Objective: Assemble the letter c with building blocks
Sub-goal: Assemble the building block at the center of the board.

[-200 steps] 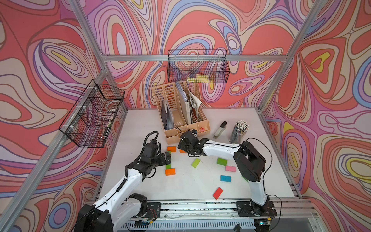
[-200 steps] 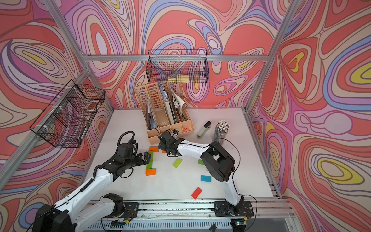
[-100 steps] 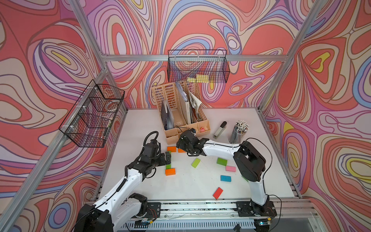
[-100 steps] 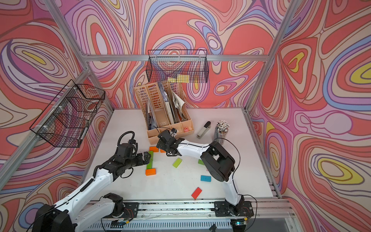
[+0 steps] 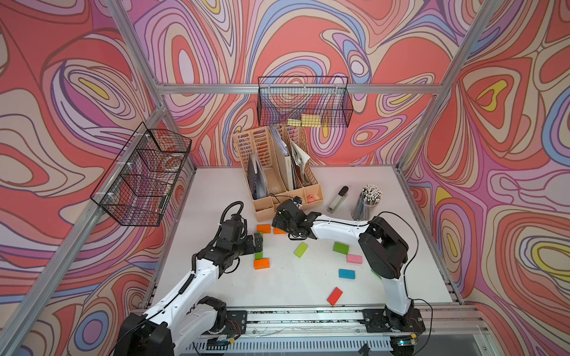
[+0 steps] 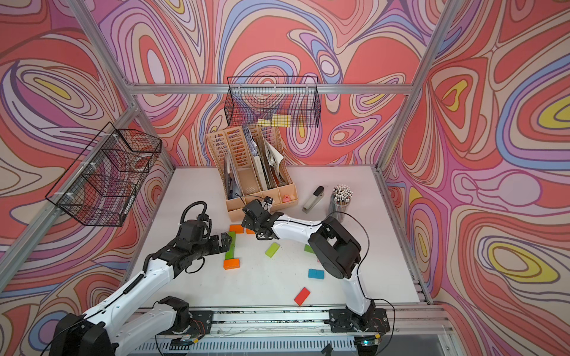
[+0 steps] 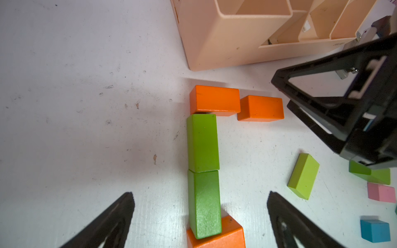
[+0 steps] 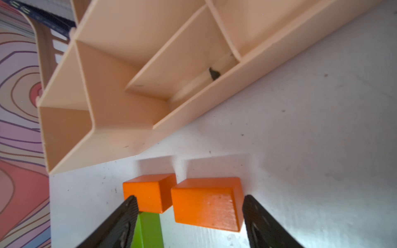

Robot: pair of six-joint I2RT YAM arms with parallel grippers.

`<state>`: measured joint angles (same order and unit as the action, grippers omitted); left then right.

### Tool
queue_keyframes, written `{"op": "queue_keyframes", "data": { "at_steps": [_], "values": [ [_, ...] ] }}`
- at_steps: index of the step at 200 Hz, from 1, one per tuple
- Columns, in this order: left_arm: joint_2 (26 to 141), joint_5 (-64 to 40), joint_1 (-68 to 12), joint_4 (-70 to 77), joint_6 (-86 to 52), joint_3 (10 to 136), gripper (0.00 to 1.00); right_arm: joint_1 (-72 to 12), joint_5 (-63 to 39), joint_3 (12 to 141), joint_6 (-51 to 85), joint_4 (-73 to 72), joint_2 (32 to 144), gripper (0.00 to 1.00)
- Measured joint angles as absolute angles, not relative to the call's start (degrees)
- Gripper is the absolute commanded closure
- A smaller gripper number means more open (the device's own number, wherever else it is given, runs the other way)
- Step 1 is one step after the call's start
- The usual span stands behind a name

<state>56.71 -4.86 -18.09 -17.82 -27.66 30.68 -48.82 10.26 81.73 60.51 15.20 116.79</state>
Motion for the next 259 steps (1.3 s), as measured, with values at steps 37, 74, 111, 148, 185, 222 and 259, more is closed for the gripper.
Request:
{"op": "queue_keyframes", "data": {
  "at_steps": [37,74,111,148,185,222,259],
  "values": [
    [56.75,-4.86,-18.09,-17.82,-27.66,30.68,0.01,-48.82,11.66,81.73,59.83,17.72,116.51,0.19],
    [56.75,-4.86,-18.09,-17.82,-27.66,30.68,0.0,-48.82,10.44,81.73,59.07,17.23,116.53,0.19],
    [56.75,-4.86,-18.09,-17.82,-27.66,30.68,0.0,-48.8,8.6,81.73,58.52,15.94,116.9,0.19],
    [56.75,-4.86,-18.09,-17.82,-27.66,30.68,0.01,-48.56,7.09,81.73,58.41,14.96,117.1,0.19],
    [56.75,-4.86,-18.09,-17.82,-27.66,30.68,0.0,-48.07,5.76,81.32,58.54,13.37,117.16,0.19],
    [56.75,-4.86,-18.09,-17.82,-27.66,30.68,0.01,-47.92,4.56,80.99,59.0,12.43,117.34,0.19],
    [56.75,-4.86,-18.09,-17.82,-27.66,30.68,0.01,-47.92,3.73,80.97,59.33,11.92,117.82,0.18]
  ]
}}
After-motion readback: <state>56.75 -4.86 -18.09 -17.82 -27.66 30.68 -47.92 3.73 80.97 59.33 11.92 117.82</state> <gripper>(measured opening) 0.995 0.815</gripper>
